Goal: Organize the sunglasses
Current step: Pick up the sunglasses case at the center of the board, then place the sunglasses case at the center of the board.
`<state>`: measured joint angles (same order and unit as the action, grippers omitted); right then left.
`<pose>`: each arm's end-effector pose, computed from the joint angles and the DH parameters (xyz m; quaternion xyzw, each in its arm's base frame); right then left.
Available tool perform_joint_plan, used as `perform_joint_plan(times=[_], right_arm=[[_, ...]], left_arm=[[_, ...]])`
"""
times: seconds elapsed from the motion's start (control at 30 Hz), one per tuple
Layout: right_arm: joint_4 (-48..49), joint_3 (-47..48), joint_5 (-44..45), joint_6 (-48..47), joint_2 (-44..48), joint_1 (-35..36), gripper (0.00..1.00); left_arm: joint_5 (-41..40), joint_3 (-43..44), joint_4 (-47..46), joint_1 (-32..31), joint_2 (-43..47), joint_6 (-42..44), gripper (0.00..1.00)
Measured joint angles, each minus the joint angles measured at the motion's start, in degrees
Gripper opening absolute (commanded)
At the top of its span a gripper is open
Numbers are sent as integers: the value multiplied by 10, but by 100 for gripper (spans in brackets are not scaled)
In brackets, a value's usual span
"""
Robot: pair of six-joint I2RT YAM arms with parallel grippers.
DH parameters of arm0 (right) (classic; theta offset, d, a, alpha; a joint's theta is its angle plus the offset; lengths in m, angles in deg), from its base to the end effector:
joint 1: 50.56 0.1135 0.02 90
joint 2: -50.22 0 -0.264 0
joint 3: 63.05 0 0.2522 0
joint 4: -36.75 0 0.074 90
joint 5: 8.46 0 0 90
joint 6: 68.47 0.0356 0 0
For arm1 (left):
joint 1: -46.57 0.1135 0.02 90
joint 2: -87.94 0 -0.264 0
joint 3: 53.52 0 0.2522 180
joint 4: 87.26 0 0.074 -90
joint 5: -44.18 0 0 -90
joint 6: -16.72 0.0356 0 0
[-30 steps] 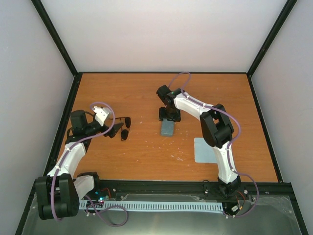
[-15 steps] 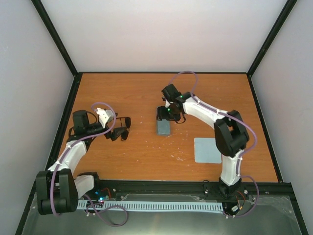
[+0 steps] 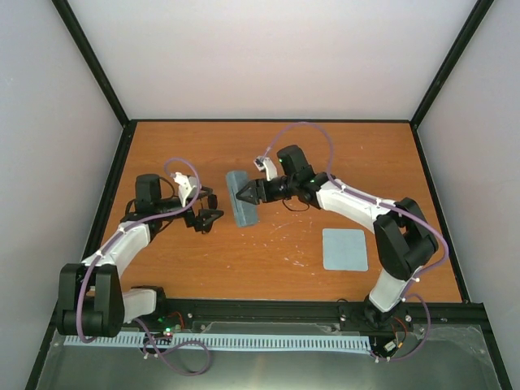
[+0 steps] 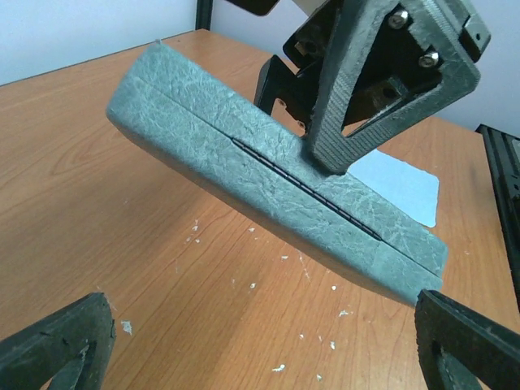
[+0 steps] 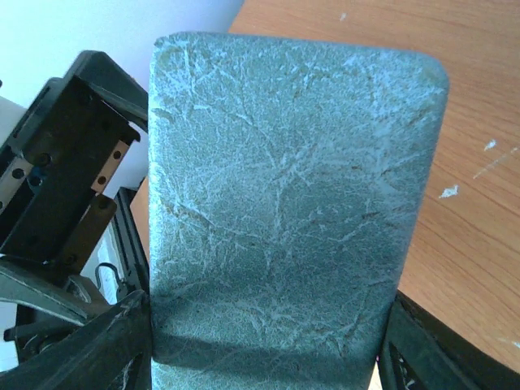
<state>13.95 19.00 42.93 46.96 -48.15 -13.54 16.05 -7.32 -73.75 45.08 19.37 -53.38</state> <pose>0.2896 0.2462 0.2396 -0.2273 0.8336 0.4655 0.1919 0.2294 -0.0374 0.2101 0.3716 0.7072 -0.3895 0.4584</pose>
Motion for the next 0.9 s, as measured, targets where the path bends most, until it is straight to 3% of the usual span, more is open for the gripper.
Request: perform_joint_plan(times=[0.13,0.33,0.47,0.73,0.9], right_arm=[[-2,6,35,8,0,6,3],[-159,115,259,106,-53,4,3],[-203,106,349,194,-71,-2,3],[-315,114,461,392,-126,-6,3],[-332,117,469,459,-135,-12,8]], left_arm=[[-12,2,-3,-5,-3,-13,100],[-100,2,-6,-6,-3,-1,99],[-151,2,-8,-6,-2,22,100],[-219,2,-9,-9,-2,71,100],[-231,2,-9,-9,-2,84,99]])
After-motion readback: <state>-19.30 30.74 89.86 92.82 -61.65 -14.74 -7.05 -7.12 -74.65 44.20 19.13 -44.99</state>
